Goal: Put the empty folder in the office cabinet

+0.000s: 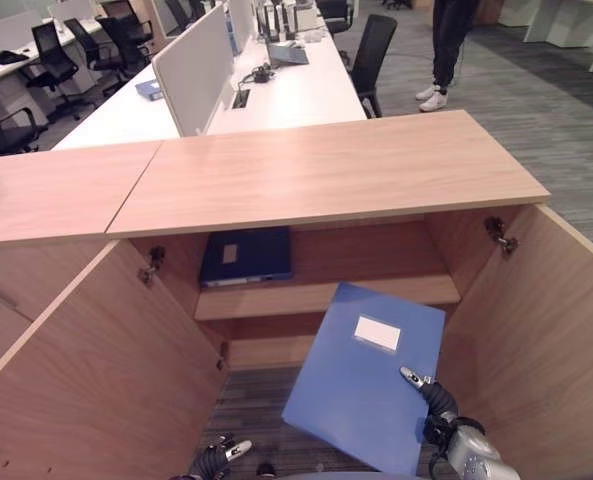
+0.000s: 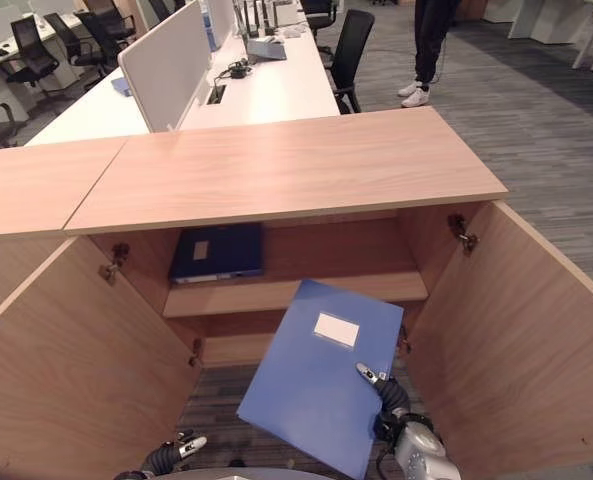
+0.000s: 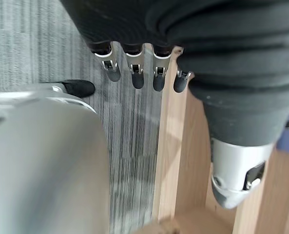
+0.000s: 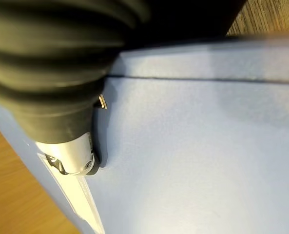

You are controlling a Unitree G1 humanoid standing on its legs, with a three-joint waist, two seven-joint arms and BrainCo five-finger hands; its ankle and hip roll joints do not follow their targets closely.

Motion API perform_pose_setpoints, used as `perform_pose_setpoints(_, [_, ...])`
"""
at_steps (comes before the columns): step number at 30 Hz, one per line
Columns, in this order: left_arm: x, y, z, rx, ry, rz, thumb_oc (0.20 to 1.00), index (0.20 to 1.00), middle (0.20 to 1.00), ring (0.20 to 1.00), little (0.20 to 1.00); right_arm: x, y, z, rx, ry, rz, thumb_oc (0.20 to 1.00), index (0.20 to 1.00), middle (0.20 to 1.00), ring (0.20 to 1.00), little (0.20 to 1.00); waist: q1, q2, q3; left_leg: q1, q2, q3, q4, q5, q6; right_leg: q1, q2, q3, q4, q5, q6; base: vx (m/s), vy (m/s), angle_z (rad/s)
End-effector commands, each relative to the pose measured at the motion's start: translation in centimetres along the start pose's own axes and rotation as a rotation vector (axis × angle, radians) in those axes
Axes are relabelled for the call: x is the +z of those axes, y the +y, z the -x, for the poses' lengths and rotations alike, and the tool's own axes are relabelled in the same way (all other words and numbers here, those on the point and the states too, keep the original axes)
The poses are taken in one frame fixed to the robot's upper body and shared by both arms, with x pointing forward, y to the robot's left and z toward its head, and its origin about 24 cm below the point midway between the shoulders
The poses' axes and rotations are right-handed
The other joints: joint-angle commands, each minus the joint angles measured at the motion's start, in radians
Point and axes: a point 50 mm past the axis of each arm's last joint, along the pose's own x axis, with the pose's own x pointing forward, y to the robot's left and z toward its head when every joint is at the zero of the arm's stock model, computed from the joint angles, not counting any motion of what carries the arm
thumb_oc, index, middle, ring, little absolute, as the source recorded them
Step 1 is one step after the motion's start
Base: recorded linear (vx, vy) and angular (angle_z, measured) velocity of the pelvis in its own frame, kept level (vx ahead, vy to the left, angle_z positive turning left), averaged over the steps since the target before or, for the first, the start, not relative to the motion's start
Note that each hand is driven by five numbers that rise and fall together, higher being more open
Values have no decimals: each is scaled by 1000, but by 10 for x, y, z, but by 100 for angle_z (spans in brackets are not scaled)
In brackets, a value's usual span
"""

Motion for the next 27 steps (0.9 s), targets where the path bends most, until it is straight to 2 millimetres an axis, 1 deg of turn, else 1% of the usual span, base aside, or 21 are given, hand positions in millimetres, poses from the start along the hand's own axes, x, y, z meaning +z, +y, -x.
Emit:
perform_pose_setpoints(1, [31,9,-4,25,-87,-63,1000,1000,1000,1000,1000,70,32,-17,64,-312,-149,200,200,200,200,200,25,-45,57,-117,62,22,87,58,-52,118,-48,25,7,-211,57,126,34,36])
perform_pose_setpoints(3, [32,7,-5,25,-89,-62,1000,1000,1000,1000,1000,88,32,-22,22,-373,-209,200,200,200,200,200,54,-44,59,-179,53,4,27,99,-45,124,-48,24,7,-217,65,143,48,29])
perform_pose_setpoints(4, [32,5,-6,25,-87,-61,1000,1000,1000,1000,1000,95,34,-26,12,-394,-243,200,200,200,200,200,66,-44,62,-204,50,4,-15,109,-45,125,-46,25,7,-224,70,155,51,30])
perform_pose_setpoints(6, [35,6,-7,43,-86,-53,1000,1000,1000,1000,1000,111,39,-30,-4,-441,-318,200,200,200,200,200,87,-45,64,-236,51,23,-77,130,-47,136,-42,33,7,-241,79,175,57,15])
perform_pose_setpoints(9, [32,10,-6,66,-79,-56,1000,1000,1000,1000,1000,131,44,-35,-21,-494,-397,200,200,200,200,200,126,-45,54,-266,59,52,-83,153,-49,167,-34,56,7,-270,85,241,78,-19])
perform_pose_setpoints(10, [29,13,-4,76,-65,-57,1000,1000,1000,1000,1000,134,48,-37,-19,-497,-431,200,200,200,200,200,143,-47,42,-251,56,46,-98,145,-44,174,-31,69,7,-276,89,317,102,-34])
perform_pose_setpoints(12, [23,18,-2,94,-45,-63,1000,1000,1000,1000,1000,146,55,-38,-12,-532,-480,200,200,200,200,200,158,-52,31,-244,47,31,-94,172,-41,191,-28,85,7,-288,91,252,93,-16])
perform_pose_setpoints(13, [23,18,-2,95,-46,-63,1000,1000,1000,1000,1000,146,55,-38,-12,-532,-481,200,200,200,200,200,159,-54,31,-243,47,32,-95,173,-41,191,-29,86,7,-289,91,306,164,-23])
perform_pose_setpoints(14, [22,29,1,136,-37,-60,1000,1000,1000,1000,1000,160,68,-40,2,-564,-545,200,200,200,200,200,190,-84,21,-245,29,48,-73,170,-17,196,-48,106,31,-296,97,310,181,-29])
perform_pose_setpoints(16, [19,36,3,159,-19,-73,1000,1000,1000,1000,1000,169,74,-42,7,-575,-582,200,200,200,200,200,207,-108,14,-247,6,57,-53,141,13,171,-77,115,82,-296,112,283,188,-45])
perform_pose_setpoints(17, [20,36,3,160,-21,-74,1000,1000,1000,1000,1000,170,75,-42,8,-576,-584,200,200,200,200,200,209,-112,14,-248,4,61,-51,139,15,166,-81,117,87,-298,114,219,193,-68])
perform_pose_setpoints(18, [23,43,5,171,-17,-107,1000,1000,1000,1000,1000,180,77,-43,4,-593,-617,200,200,200,200,200,221,-130,13,-244,-20,75,-35,109,41,119,-111,127,156,-284,137,194,160,-55])
perform_pose_setpoints(19, [25,46,5,178,-20,-122,1000,1000,1000,1000,1000,187,77,-43,0,-607,-645,200,200,200,200,200,220,-139,17,-235,-35,77,-34,93,50,96,-126,124,197,-278,150,228,232,-33])
perform_pose_setpoints(20, [30,48,5,180,-27,-138,1000,1000,1000,1000,1000,197,75,-41,-2,-635,-656,200,200,200,200,200,221,-144,20,-237,-45,83,-26,80,62,59,-134,131,250,-243,170,135,154,3])
perform_pose_setpoints(21, [33,49,6,183,-36,-144,1000,1000,1000,1000,1000,203,75,-40,-2,-650,-661,200,200,200,200,200,209,-147,28,-227,-60,80,-23,61,69,24,-147,131,309,-213,188,72,171,0])
perform_pose_setpoints(22, [39,51,6,189,-55,-143,1000,1000,1000,1000,1000,213,77,-38,6,-677,-680,200,200,200,200,200,205,-140,37,-228,-58,82,-20,51,81,-36,-146,134,391,-156,195,57,139,-10])
perform_pose_setpoints(23, [42,52,6,192,-70,-144,1000,1000,1000,1000,1000,221,77,-37,8,-697,-692,200,200,200,200,200,195,-129,50,-218,-57,80,-19,37,91,-78,-143,128,477,-129,195,30,144,-22])
perform_pose_setpoints(24, [47,52,6,193,-84,-149,1000,1000,1000,1000,1000,227,78,-35,10,-714,-704,200,200,200,200,200,189,-110,56,-218,-44,80,-15,34,100,-113,-124,122,530,-105,195,41,113,-33])
perform_pose_setpoints(25, [53,53,6,198,-102,-161,1000,1000,1000,1000,1000,233,77,-34,5,-729,-717,200,200,200,200,200,178,-98,70,-208,-41,77,-10,18,108,-148,-122,112,593,-95,195,48,98,-25])
perform_pose_setpoints(26, [55,53,6,201,-113,-157,1000,1000,1000,1000,1000,235,77,-34,-2,-733,-731,200,200,200,200,200,176,-85,73,-200,-31,81,-12,14,112,-169,-120,96,599,-67,195,38,55,-17])
perform_pose_setpoints(27, [55,53,6,201,-113,-157,1000,1000,1000,1000,1000,235,77,-34,-2,-733,-731,200,200,200,200,200,177,-84,72,-200,-31,81,-12,14,112,-169,-119,97,598,-66,195,86,50,2])
